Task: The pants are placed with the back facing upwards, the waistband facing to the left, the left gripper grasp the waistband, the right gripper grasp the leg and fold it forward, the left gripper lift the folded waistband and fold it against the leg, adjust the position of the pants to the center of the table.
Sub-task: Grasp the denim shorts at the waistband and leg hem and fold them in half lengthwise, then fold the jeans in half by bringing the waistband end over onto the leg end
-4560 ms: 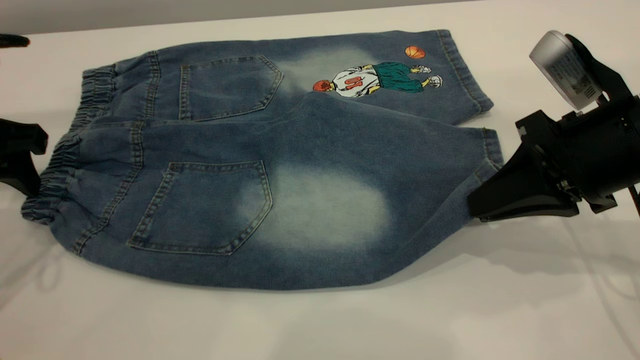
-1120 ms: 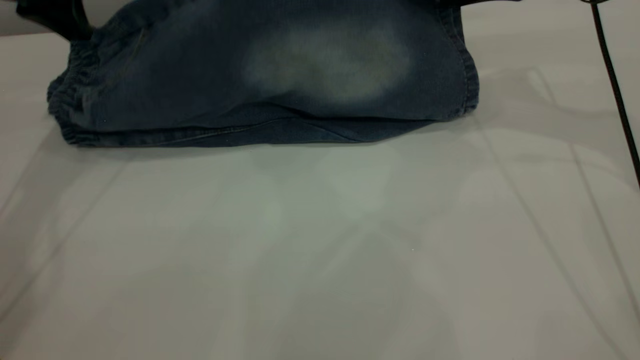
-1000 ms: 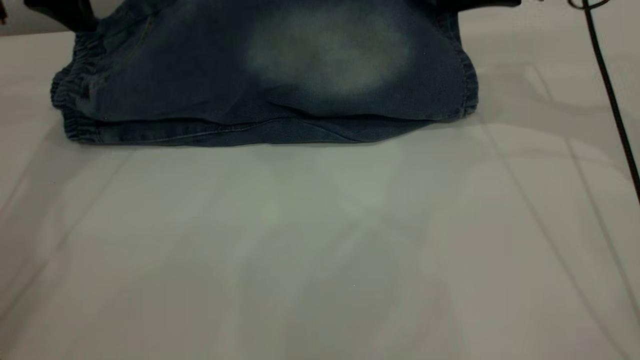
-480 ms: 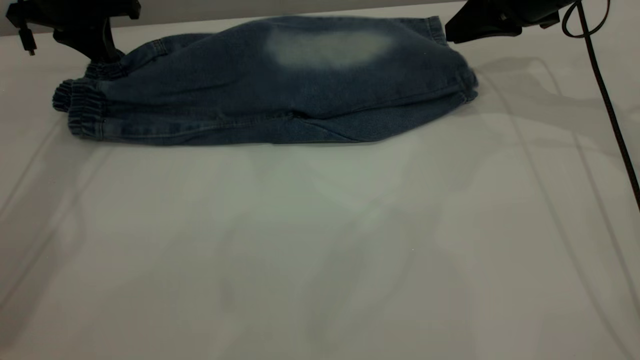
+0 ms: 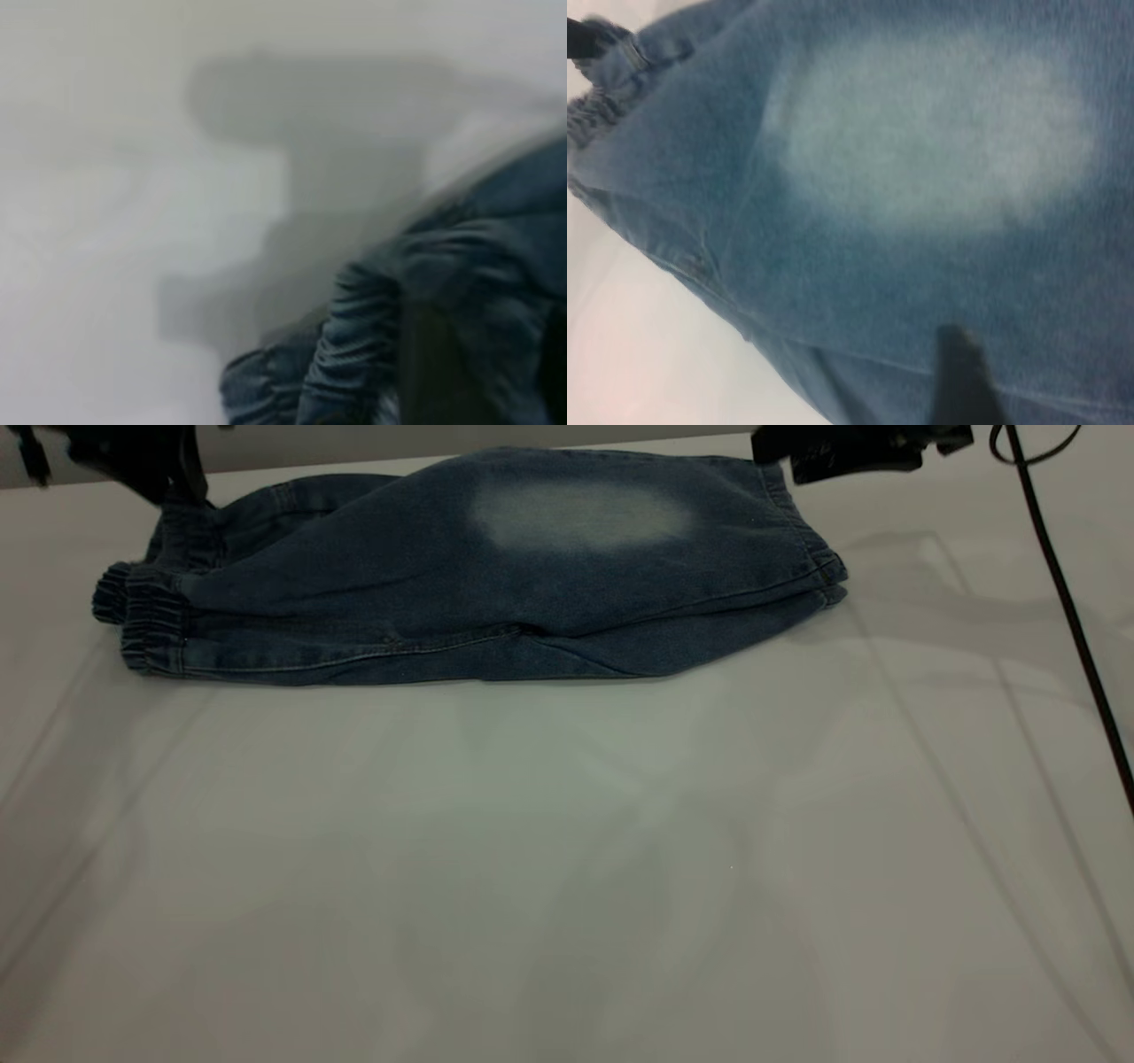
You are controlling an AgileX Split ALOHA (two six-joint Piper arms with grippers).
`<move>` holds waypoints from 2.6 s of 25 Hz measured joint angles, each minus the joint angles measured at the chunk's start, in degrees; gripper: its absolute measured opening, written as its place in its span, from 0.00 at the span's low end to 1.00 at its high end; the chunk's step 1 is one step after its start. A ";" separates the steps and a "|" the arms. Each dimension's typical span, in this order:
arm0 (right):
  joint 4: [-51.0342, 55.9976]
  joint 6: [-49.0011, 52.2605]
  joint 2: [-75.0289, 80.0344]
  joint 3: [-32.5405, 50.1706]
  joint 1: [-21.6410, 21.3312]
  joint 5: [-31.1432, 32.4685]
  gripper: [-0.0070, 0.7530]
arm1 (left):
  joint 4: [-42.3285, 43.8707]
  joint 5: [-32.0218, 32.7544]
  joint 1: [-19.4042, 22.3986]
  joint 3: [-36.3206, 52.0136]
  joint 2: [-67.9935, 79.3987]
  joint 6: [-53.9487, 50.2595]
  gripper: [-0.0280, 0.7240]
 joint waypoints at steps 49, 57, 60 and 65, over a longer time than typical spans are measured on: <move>-19.79 19.57 -1.85 -7.03 9.79 -5.77 0.66 | -34.35 16.53 10.94 -0.52 7.68 28.79 0.77; -22.22 19.51 0.71 -7.51 15.10 -21.32 0.64 | -35.43 16.90 10.89 -0.52 7.62 28.83 0.55; -22.54 19.51 3.18 -9.03 15.54 -25.43 0.64 | -36.74 16.90 10.89 -0.52 7.62 28.82 0.39; -25.86 19.47 7.28 -11.18 15.54 -24.94 0.64 | -38.48 16.95 10.89 -0.55 7.62 29.51 0.19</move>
